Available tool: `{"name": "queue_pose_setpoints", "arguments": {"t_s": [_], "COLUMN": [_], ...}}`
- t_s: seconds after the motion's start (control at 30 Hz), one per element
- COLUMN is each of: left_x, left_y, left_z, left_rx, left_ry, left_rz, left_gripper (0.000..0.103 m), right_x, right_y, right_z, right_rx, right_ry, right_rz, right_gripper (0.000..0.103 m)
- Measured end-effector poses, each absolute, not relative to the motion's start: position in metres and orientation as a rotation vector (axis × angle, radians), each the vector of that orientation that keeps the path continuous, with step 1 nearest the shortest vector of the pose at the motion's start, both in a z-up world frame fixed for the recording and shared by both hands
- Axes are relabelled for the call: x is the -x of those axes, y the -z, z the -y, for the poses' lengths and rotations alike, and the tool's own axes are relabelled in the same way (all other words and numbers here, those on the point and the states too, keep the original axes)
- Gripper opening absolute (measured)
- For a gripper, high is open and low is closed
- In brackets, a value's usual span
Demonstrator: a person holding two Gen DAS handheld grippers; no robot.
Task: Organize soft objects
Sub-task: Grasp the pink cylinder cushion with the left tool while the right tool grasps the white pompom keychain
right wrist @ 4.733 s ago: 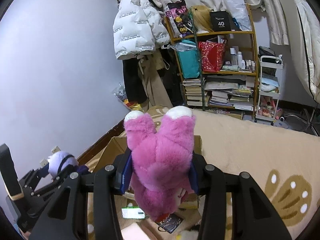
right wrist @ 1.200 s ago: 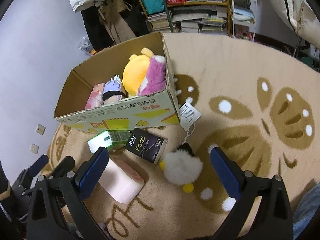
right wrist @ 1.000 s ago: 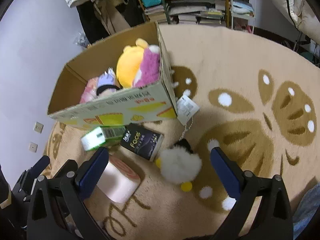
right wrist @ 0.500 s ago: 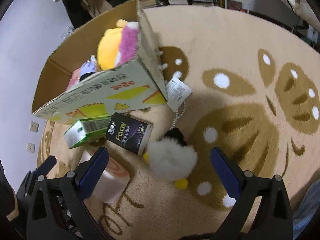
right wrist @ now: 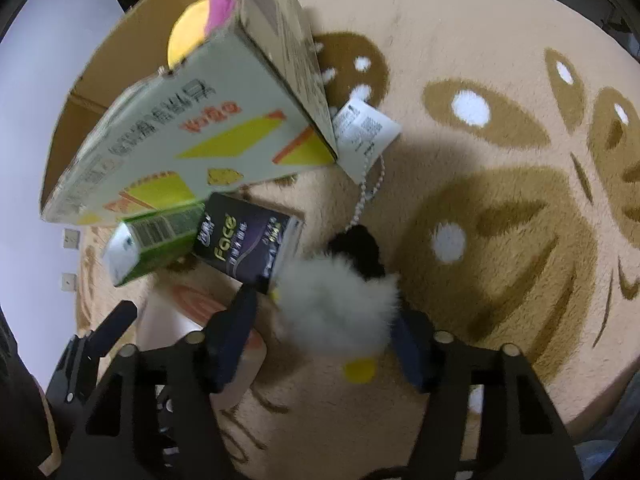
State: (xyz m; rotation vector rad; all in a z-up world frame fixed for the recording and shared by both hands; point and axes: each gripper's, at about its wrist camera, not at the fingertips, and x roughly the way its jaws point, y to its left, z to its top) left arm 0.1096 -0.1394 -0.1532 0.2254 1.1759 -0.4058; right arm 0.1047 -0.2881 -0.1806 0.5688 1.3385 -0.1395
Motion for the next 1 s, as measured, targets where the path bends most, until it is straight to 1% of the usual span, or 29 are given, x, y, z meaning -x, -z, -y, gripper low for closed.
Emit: {"name": "queue_pose_setpoints", "arguments": {"t_s": [0.03, 0.07, 0.17, 0.2, 0.23, 0.27, 0.3, 0.33, 0.4, 0.43, 0.5, 0.57, 0.6, 0.7, 1.0], "left_x": [-0.109, -0.108, -0.108, -0.109, -0.109, -0.110, -0.110, -0.110, -0.110, -0.110, -0.107, -0.104, -0.103, -0.098, -0.099], "left_y": [0.154, 0.155, 0.157, 0.158, 0.159, 0.160, 0.161, 0.161, 0.162, 0.162, 0.160, 0.158, 0.156, 0.152, 0.130], "left_z": [0.140, 0.141, 0.142, 0.141, 0.140, 0.138, 0.137, 0.137, 0.134, 0.133, 0.133, 0.133, 0.132, 0.132, 0.095], "left_rx": [-0.229, -0.235, -0.220, -0.202, -0.187, -0.171, -0.163, -0.153, -0.126, -0.119, -0.128, -0.141, -0.148, -0.167, -0.150], "left_ry": [0.409, 0.411, 0.425, 0.429, 0.429, 0.431, 0.434, 0.437, 0.445, 0.446, 0.443, 0.442, 0.442, 0.430, 0.330], "left_rz": [-1.177, -1.175, -1.190, -1.200, -1.205, -1.213, -1.219, -1.224, -1.230, -1.230, -1.215, -1.199, -1.192, -1.170, -1.104], "left_gripper": [0.098, 0.098, 0.098, 0.096, 0.093, 0.087, 0.084, 0.079, 0.062, 0.061, 0.052, 0.047, 0.044, 0.040, 0.039], "right_x": [-0.105, -0.105, -0.106, -0.106, -0.107, -0.107, -0.108, -0.109, -0.111, -0.112, -0.115, -0.117, -0.117, -0.116, -0.098], "right_y": [0.182, 0.184, 0.186, 0.186, 0.186, 0.184, 0.184, 0.184, 0.184, 0.182, 0.180, 0.177, 0.175, 0.174, 0.150], "right_z": [0.287, 0.286, 0.282, 0.281, 0.279, 0.278, 0.276, 0.275, 0.269, 0.265, 0.260, 0.255, 0.255, 0.251, 0.257], "right_rx": [-0.562, -0.560, -0.564, -0.557, -0.542, -0.534, -0.527, -0.527, -0.521, -0.510, -0.494, -0.490, -0.491, -0.491, -0.492], "right_ry": [0.139, 0.140, 0.132, 0.128, 0.123, 0.120, 0.111, 0.102, 0.081, 0.075, 0.068, 0.058, 0.056, 0.052, -0.007], "right_rz": [-1.350, -1.358, -1.357, -1.355, -1.355, -1.356, -1.357, -1.356, -1.353, -1.345, -1.330, -1.312, -1.306, -1.297, -1.217], "right_gripper": [0.054, 0.052, 0.051, 0.051, 0.048, 0.044, 0.043, 0.039, 0.029, 0.022, 0.021, 0.015, 0.015, 0.014, 0.013]}}
